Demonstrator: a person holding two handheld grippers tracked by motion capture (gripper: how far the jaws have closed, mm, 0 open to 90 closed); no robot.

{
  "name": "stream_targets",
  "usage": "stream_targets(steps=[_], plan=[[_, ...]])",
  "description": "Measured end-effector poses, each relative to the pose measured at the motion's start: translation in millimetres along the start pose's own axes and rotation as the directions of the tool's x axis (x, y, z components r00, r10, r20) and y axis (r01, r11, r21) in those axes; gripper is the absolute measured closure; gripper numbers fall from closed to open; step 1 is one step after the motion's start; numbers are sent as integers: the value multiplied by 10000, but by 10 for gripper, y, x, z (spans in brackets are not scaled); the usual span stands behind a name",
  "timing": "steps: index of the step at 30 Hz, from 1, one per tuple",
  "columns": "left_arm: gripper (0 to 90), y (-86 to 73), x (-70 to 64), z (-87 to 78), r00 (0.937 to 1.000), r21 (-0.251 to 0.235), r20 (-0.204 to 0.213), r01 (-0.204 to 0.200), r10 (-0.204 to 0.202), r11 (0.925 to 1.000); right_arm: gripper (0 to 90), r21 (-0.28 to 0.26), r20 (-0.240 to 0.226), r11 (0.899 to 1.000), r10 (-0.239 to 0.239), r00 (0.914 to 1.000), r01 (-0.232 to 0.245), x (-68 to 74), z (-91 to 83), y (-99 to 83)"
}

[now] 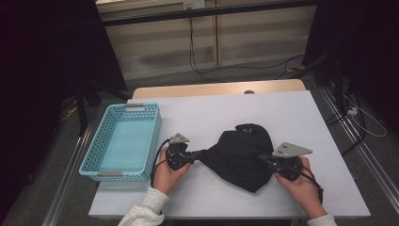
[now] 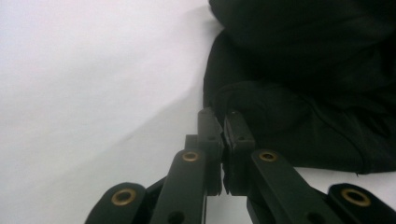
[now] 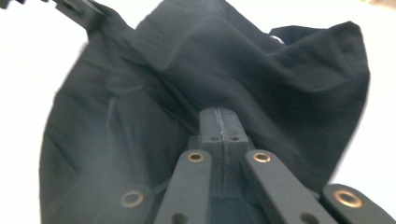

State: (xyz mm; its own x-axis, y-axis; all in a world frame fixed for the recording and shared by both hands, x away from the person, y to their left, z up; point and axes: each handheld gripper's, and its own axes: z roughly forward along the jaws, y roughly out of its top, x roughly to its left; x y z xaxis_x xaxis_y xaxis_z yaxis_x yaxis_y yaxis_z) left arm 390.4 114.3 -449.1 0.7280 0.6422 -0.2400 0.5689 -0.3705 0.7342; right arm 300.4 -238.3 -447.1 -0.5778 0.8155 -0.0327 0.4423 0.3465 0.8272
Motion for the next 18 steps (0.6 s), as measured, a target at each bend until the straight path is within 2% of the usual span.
stream_targets(steps=[1, 3, 4, 5, 9, 10, 11, 13, 14, 15, 16, 17, 18], plan=[[873, -1, 13, -13, 10000, -22, -43, 57, -57, 10000, 900, 0, 0, 10000, 0, 10000, 0, 0, 0, 0], [873, 0, 54, -49, 9997, -66, -166, 180, -182, 9998, 900, 239, 189, 9997, 51, 9998, -56, -94, -52, -93], [873, 0, 54, -49, 9997, -66, -166, 180, -182, 9998, 900, 239, 189, 9997, 51, 9998, -56, -94, -52, -93], [873, 12, 67, -74, 9993, -106, -333, 145, -149, 9998, 900, 223, 135, 9992, 314, 9994, -317, -139, -72, -124], [873, 36, 78, -112, 9989, -251, -423, 168, -179, 9995, 856, 2, 124, 9990, 450, 9989, -450, -146, -85, -98], [873, 37, 80, -115, 9989, -244, -444, 161, -172, 9996, 808, -65, 166, 9992, 403, 9990, -402, -136, -83, -81], [872, 27, 83, -100, 9992, -221, -369, 137, -146, 9997, 703, -116, 156, 9995, 305, 9994, -303, -109, -76, -25], [872, 9, 75, -69, 9993, -95, -355, 137, -140, 9999, 571, -266, 210, 9995, 198, 9996, -192, -76, -75, 66], [872, 9, 75, -69, 9993, -95, -355, 137, -140, 9999, 571, -266, 210, 9995, 198, 9996, -192, -76, -75, 66], [871, -9, 69, -36, 9994, -62, -266, 218, -220, 9997, 436, -483, 170, 9984, 297, 9994, -289, -35, -53, 170], [871, -9, 69, -36, 9994, -62, -266, 218, -220, 9997, 436, -483, 170, 9984, 297, 9994, -289, -35, -53, 170], [871, -16, 66, -19, 9996, 1, -220, 195, -195, 9998, 360, -623, 29, 9979, 173, 9998, -170, 18, 4, 252], [871, -16, 66, -19, 9996, 1, -220, 195, -195, 9998, 360, -623, 29, 9979, 173, 9998, -170, 18, 4, 252]])
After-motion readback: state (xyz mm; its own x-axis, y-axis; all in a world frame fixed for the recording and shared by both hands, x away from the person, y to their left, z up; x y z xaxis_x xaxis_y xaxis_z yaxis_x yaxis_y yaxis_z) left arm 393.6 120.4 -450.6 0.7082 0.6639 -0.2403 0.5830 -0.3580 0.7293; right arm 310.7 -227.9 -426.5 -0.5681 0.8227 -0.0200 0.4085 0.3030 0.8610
